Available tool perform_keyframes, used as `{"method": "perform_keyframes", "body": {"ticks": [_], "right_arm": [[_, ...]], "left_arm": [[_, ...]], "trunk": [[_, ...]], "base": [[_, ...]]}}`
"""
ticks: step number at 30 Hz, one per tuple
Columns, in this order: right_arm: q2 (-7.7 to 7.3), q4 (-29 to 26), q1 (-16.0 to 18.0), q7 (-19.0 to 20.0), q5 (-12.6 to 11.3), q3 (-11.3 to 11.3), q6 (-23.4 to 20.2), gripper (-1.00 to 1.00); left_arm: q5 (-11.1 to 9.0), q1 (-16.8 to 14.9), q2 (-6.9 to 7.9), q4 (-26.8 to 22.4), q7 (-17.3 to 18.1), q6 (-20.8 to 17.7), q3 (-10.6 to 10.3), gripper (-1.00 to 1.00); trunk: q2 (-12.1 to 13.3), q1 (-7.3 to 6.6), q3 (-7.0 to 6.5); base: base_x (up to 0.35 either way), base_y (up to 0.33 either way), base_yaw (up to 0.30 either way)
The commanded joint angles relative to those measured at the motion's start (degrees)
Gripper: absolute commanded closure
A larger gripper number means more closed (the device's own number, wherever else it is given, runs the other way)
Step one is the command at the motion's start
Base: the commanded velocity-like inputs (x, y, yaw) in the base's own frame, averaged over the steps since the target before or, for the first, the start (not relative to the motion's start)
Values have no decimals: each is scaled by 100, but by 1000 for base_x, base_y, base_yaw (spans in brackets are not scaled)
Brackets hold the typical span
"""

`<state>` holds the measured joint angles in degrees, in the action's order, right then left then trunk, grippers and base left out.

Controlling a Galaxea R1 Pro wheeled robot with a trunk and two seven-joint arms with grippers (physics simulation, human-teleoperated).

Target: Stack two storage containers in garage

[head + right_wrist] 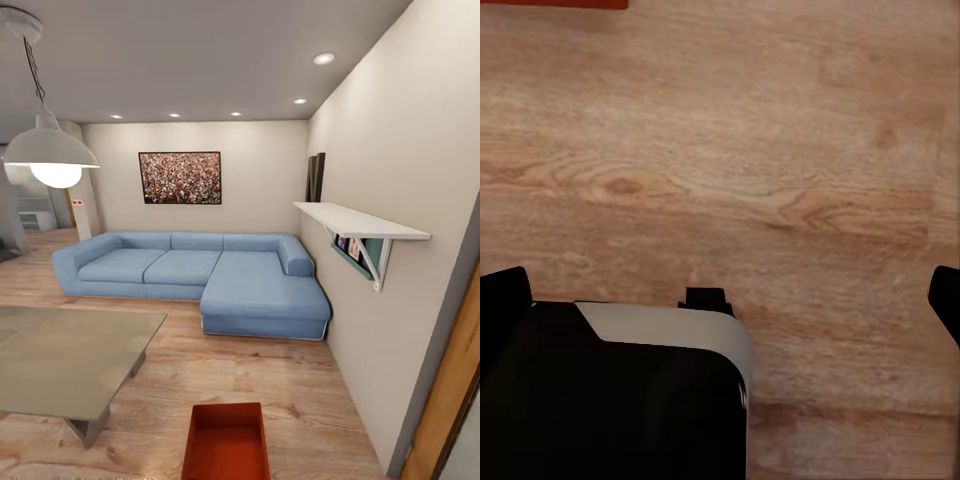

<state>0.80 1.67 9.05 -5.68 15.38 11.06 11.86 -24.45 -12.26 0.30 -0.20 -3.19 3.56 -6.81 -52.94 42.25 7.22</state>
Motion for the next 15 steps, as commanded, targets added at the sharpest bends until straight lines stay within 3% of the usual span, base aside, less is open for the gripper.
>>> {"method": "perform_keyframes", "body": {"ticks": [1,7,15], "right_arm": [[0,18,8,-30,62,46,29,-100],[0,20,9,-24,62,46,29,-100],[-8,18,9,22,62,48,27,-100]], "left_arm": [[-42,-4,-2,2,-15,13,-48,-100],[-42,-4,4,2,-15,13,-48,-100],[-42,-4,-1,2,-15,13,-48,-100]], "trunk": [[-6,0,8],[-6,0,8],[-6,0,8]], "base": [[0,0,267],[0,0,241],[0,0,30]]}}
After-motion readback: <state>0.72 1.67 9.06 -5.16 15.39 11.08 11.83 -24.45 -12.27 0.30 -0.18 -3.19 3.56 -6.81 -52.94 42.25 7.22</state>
